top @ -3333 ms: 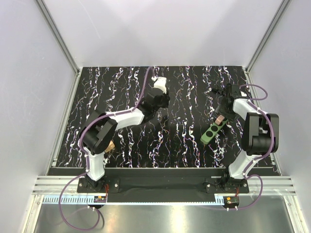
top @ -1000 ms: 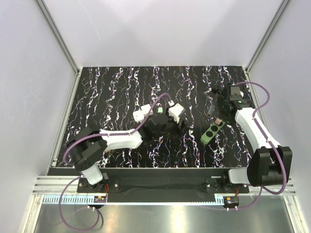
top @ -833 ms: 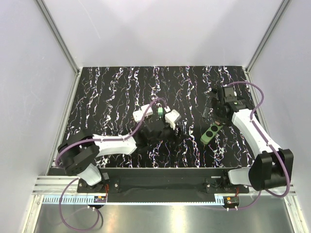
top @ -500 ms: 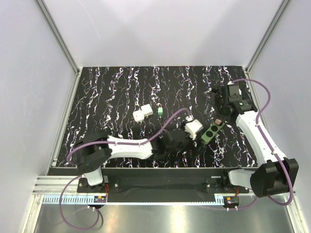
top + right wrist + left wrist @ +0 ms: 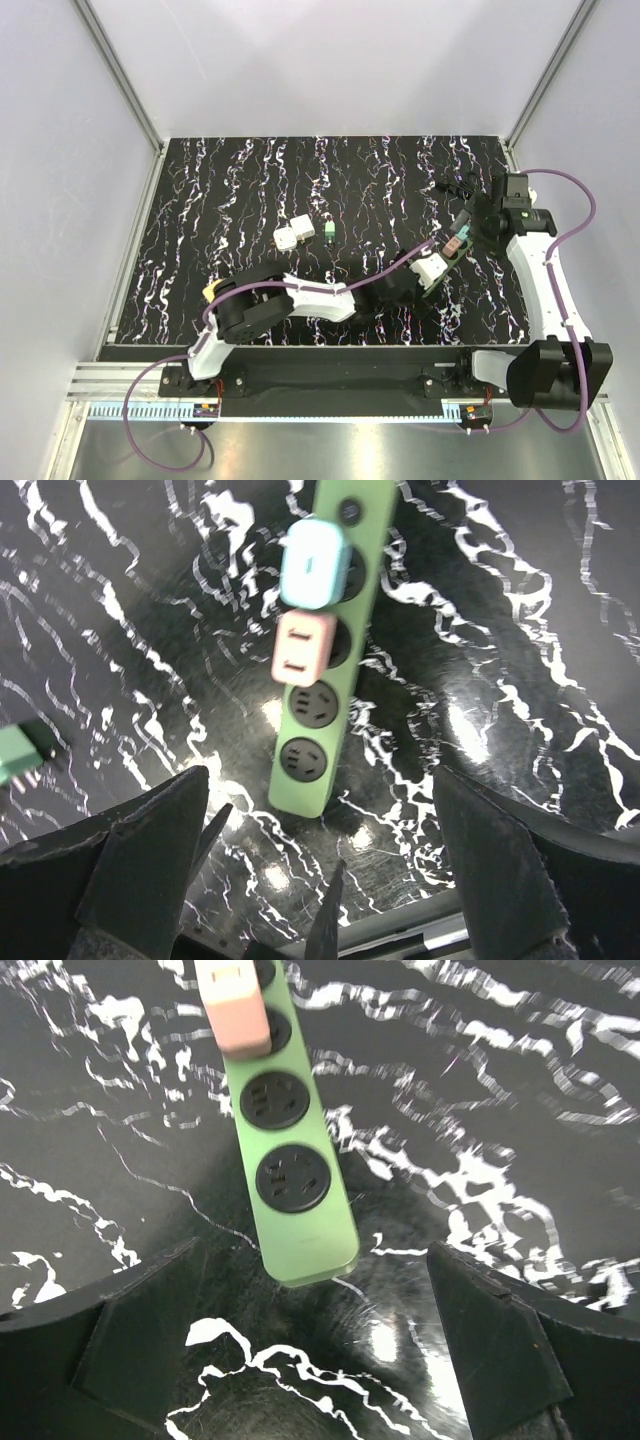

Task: Pull the plug off the socket

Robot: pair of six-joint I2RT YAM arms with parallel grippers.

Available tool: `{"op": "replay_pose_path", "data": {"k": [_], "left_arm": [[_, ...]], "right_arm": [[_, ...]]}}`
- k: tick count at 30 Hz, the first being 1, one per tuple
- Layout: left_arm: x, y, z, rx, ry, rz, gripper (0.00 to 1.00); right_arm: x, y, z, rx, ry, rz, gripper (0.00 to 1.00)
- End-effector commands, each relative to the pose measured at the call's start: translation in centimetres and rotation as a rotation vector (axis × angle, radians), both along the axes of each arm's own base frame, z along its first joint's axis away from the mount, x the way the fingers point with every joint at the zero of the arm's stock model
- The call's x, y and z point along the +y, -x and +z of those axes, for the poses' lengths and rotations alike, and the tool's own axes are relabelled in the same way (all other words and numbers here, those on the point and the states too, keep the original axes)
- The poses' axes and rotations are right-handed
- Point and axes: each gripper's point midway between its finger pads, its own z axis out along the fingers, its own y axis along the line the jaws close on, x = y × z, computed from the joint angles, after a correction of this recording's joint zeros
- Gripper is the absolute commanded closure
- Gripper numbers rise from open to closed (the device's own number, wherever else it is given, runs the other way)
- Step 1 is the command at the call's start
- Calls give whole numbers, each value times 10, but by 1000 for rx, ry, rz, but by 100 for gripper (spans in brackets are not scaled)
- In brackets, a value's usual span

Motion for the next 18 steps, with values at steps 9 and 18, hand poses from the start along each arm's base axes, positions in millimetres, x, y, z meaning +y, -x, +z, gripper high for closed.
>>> {"op": "replay_pose_path", "data": {"k": [9,18], "left_arm": [[-17,-29,6,19,131,-35,9],[-27,-25,-8,68,137,-59,11]], "right_arm": [[1,-31,-1,-5,-23,26,0],[-3,-35,-33,58,-15,3,0]]}}
